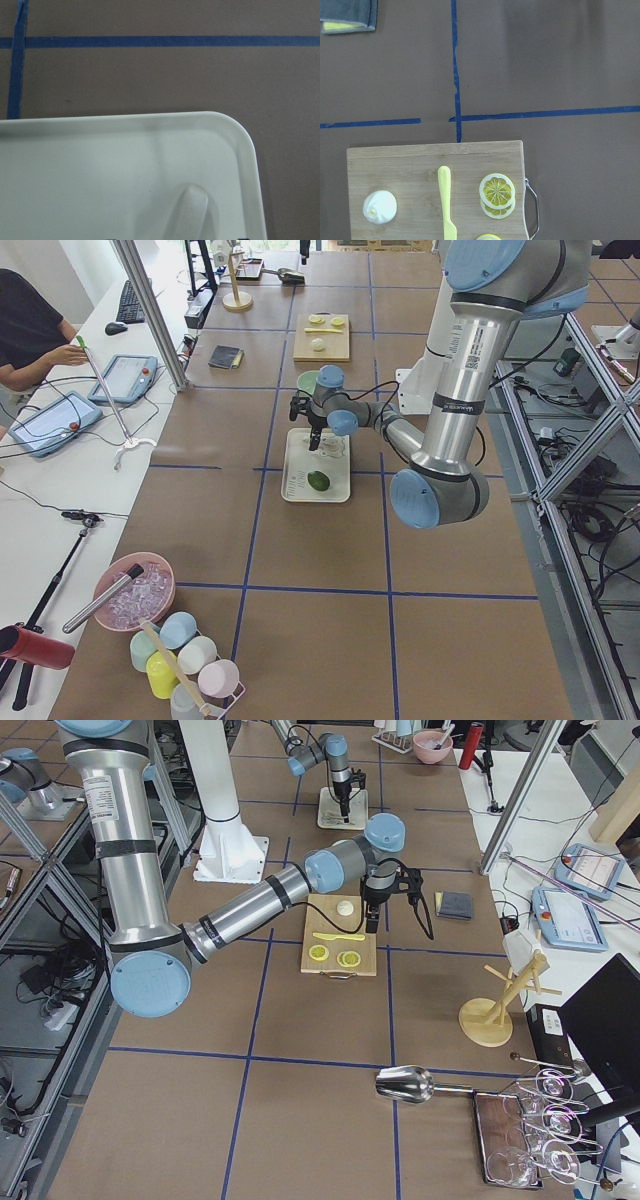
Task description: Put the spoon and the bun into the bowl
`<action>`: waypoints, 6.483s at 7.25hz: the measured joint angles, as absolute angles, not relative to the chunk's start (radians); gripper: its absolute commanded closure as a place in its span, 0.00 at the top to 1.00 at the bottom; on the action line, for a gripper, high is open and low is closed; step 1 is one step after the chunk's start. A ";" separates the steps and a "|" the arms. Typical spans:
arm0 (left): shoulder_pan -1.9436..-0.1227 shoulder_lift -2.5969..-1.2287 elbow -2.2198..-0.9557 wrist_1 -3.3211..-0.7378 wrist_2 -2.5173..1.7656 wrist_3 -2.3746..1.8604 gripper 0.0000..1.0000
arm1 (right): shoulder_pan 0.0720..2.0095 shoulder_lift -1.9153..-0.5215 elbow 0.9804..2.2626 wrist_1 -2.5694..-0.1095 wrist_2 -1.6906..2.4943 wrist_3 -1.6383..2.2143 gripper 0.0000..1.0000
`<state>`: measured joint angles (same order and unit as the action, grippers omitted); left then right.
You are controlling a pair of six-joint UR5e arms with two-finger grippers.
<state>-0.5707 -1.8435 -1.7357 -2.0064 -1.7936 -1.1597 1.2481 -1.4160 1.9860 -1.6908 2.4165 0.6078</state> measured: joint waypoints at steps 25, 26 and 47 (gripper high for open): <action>-0.685 -1.963 -1.808 -1.843 -1.885 -1.141 0.00 | 0.826 -1.255 1.957 -1.558 2.101 1.016 1.00; -0.718 -1.991 -1.808 -1.844 -1.916 -1.150 0.00 | 0.797 -1.256 1.936 -1.530 2.069 1.026 1.00; -0.607 -2.242 -1.513 -2.231 -1.825 -1.630 0.71 | 0.722 -1.177 1.815 -1.455 2.018 1.016 0.00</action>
<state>-0.6067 -2.2420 -1.5128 -2.2306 -1.8250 -1.6299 0.7217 -1.1768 1.8147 -1.4554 2.0182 1.0158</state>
